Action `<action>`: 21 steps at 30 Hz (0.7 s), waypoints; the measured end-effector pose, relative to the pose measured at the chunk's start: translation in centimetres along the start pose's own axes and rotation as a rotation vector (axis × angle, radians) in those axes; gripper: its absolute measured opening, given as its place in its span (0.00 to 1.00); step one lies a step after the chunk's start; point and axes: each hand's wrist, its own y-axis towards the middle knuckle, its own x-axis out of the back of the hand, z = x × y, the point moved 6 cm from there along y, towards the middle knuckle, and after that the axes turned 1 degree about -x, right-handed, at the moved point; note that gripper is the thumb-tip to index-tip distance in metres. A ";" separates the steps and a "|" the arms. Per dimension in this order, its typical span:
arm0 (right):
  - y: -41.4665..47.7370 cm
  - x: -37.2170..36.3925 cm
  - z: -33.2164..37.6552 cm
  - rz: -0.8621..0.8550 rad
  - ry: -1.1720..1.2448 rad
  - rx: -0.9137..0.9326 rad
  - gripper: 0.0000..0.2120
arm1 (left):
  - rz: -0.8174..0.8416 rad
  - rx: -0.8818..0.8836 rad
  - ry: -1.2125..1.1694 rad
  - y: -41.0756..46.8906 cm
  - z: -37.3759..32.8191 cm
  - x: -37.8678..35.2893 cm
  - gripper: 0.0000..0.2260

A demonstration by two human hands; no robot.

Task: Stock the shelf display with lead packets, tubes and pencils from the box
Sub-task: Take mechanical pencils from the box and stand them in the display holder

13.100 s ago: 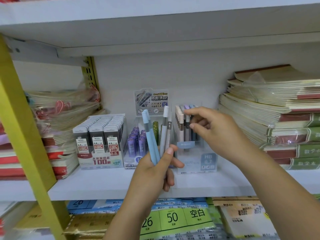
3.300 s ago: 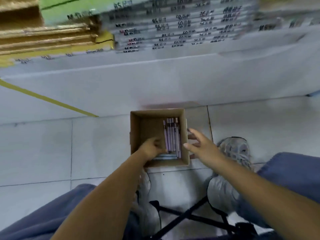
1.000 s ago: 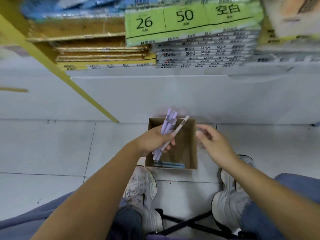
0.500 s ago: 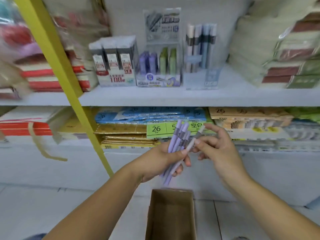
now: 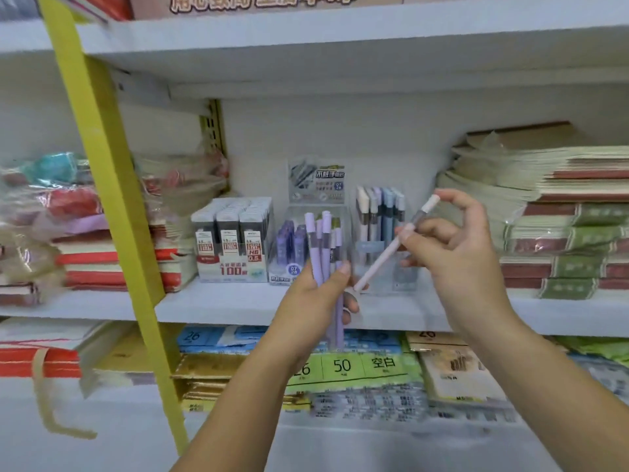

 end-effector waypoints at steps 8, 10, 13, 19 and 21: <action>4.4 -0.5 2.4 -0.008 -0.291 0.295 0.23 | -0.095 -0.017 -0.157 2.6 1.0 1.7 0.08; 4.6 -1.2 1.5 0.036 -0.361 0.295 0.24 | -0.078 -0.012 -0.169 2.9 1.2 1.9 0.06; 4.7 -1.9 -0.2 0.105 -0.465 0.260 0.23 | -0.051 0.002 -0.180 3.3 1.6 2.0 0.07; 4.8 -2.1 -0.8 0.161 -0.531 0.252 0.24 | -0.012 -0.018 -0.104 3.1 1.5 1.6 0.07; 4.8 -2.2 -0.7 0.170 -0.517 0.247 0.24 | -0.010 -0.014 -0.097 3.0 1.4 1.5 0.08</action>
